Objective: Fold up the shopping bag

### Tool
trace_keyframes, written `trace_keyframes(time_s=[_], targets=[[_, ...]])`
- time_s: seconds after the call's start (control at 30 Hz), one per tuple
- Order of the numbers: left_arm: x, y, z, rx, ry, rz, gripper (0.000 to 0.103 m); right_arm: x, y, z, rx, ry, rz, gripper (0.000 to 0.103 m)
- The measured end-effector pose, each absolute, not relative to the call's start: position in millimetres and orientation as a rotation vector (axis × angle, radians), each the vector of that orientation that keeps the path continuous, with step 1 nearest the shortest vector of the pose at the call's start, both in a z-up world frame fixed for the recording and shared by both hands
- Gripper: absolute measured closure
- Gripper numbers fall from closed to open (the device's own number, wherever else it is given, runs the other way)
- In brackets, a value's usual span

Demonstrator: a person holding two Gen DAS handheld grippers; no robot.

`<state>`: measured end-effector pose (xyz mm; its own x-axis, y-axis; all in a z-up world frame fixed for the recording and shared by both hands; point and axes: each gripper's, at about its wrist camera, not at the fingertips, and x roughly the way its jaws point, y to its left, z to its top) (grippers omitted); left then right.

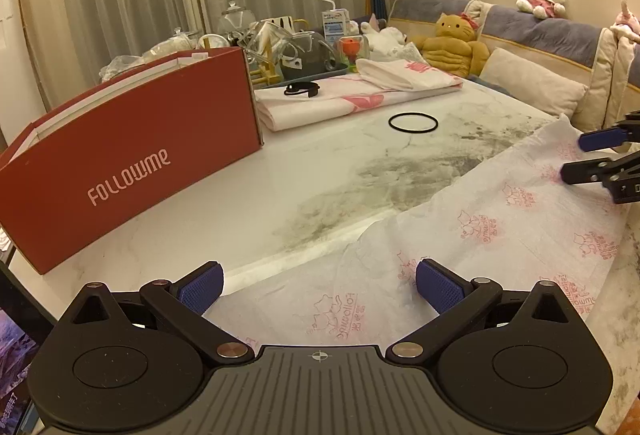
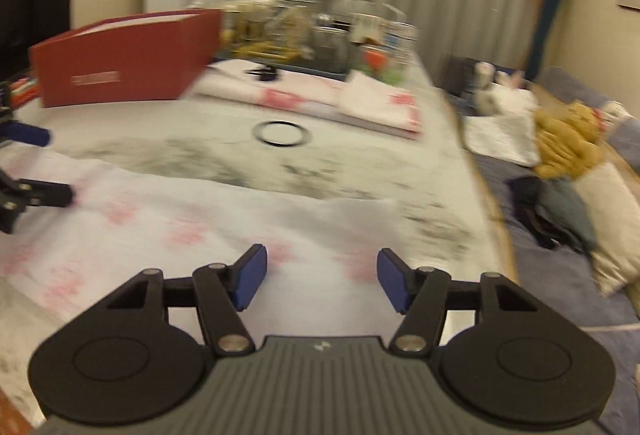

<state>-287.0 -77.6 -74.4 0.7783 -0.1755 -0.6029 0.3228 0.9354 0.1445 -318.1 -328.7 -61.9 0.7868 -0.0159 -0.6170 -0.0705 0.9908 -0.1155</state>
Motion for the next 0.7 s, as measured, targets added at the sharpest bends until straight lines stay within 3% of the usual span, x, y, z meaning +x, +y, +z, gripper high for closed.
trace_keyframes(time_s=[0.27,0.5,0.7], targets=[[-273.5,-82.5,-71.8,0.281,0.631,-0.246,0.0,-330.0,-273.3,-57.0,-0.116,0.622,0.447,0.043],[-286.7,-64.6,-60.9,0.205,0.595,-0.209,0.0,-308.1,-277.0,-68.8,-0.112,0.671,0.368,0.035],[-324.8,-75.3,-41.0,0.168,0.557,-0.4,0.0,-309.9,-276.0,-68.7,-0.109,0.67,0.343,0.034]])
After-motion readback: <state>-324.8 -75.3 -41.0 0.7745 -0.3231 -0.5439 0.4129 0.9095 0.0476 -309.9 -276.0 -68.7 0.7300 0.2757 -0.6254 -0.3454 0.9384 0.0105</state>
